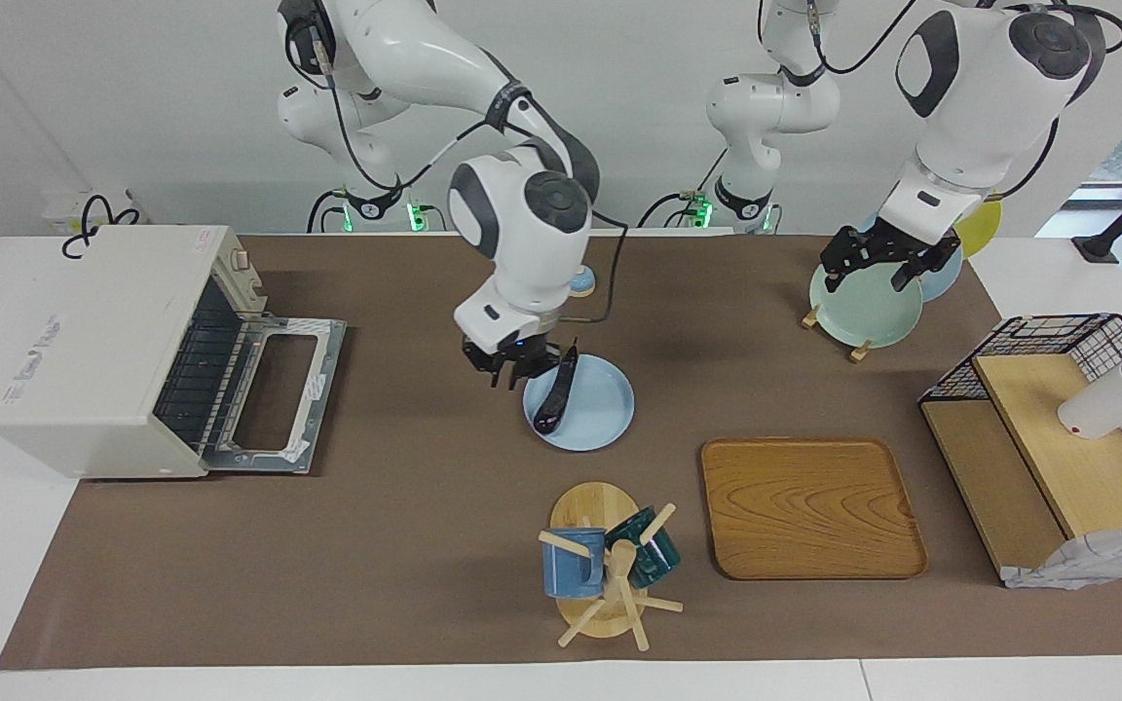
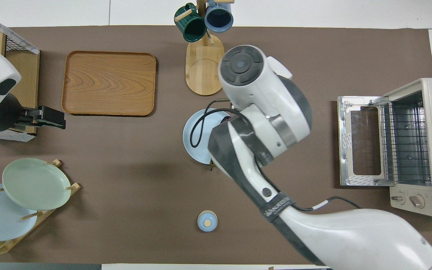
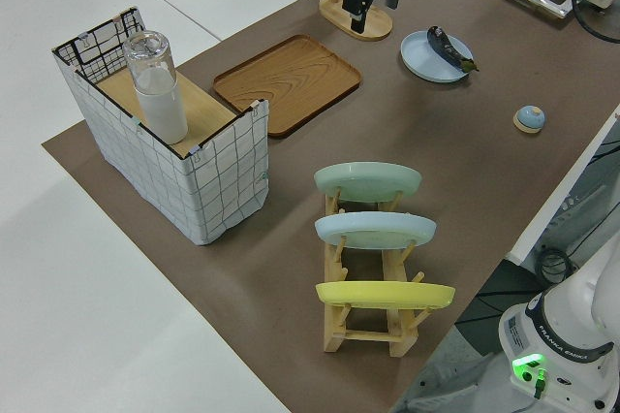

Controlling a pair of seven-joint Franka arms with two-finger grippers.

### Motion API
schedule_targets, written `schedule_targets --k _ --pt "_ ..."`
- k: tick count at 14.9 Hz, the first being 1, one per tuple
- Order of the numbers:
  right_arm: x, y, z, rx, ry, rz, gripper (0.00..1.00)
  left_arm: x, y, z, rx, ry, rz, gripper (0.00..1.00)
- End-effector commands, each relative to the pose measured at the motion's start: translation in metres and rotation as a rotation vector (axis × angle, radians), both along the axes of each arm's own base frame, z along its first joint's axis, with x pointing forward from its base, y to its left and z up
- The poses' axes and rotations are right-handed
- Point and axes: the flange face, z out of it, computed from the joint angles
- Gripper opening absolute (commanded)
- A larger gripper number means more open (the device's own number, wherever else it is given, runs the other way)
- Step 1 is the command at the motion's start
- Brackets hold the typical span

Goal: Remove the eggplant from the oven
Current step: 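Move the right gripper back to the oven while the left gripper reaches the eggplant, then grasp the purple eggplant with the left gripper and lift it off the plate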

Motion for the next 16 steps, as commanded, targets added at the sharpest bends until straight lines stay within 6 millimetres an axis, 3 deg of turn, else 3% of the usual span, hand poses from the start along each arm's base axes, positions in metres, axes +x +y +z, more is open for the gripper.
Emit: schedule_targets --k 1,4,5,7,11,16 --pt "-0.024 -0.061 -0.033 -0.045 0.069 -0.023 0.0 -0.008 -0.021 -0.009 0.008 0.006 -0.039 1.0" --pt "-0.034 -0.122 -0.067 -0.094 0.07 -0.04 0.0 0.004 -0.052 -0.04 -0.063 0.026 -0.044 1.0" --pt "-0.039 -0.143 -0.08 -0.099 0.062 -0.038 0.0 0.008 -0.072 -0.056 -0.066 0.035 -0.055 1.0" --pt "-0.049 -0.166 -0.102 -0.103 0.048 -0.036 0.0 0.015 -0.116 -0.083 -0.07 0.019 -0.058 1.0" --pt "-0.055 -0.188 -0.118 -0.09 0.043 -0.057 0.0 0.014 -0.198 -0.129 -0.088 -0.015 -0.07 1.0" --pt "-0.064 -0.201 -0.136 -0.114 0.044 -0.037 0.0 -0.014 -0.298 -0.187 -0.113 -0.04 -0.073 1.0"
